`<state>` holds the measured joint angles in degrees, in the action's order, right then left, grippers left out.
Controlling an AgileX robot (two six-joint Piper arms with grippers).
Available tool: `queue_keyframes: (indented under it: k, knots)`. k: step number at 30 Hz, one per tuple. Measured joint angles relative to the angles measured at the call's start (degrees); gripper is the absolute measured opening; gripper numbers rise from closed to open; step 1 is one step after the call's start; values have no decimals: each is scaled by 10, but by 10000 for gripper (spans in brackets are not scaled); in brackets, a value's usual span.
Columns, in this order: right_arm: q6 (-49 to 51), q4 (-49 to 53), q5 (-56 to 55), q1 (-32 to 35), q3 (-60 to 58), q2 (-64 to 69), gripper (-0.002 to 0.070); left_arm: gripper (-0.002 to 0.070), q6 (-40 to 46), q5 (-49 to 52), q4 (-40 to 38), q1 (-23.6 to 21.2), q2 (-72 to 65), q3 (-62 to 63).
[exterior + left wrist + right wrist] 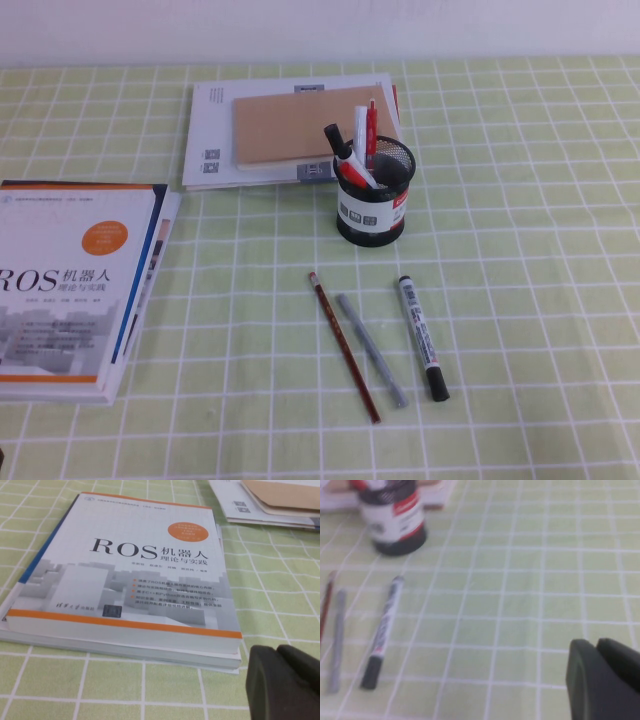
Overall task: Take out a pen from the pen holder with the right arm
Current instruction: 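Take a marker out of the pen holder and lay it on the table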
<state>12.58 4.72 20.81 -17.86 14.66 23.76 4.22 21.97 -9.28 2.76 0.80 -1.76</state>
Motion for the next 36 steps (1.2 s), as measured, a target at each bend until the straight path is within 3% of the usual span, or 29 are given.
queue_keyframes:
  k: [4, 8, 15, 26, 32, 36]
  knots:
    - [3, -9, -70, 107, -71, -78, -12, -8, 0, 0, 0, 0, 0, 0]
    - [3, -9, -96, 146, -118, -141, -12, -8, 0, 0, 0, 0, 0, 0]
    - [3, -9, -108, 153, -161, -237, -12, -8, 0, 0, 0, 0, 0, 0]
    - [-2, -3, -86, 153, -162, -243, -13, -8, 0, 0, 0, 0, 0, 0]
    - [-141, -92, -59, 153, -162, -243, -12, -8, 0, 0, 0, 0, 0, 0]
    - [-173, -115, -20, 153, -162, -243, -12, -8, 0, 0, 0, 0, 0, 0]
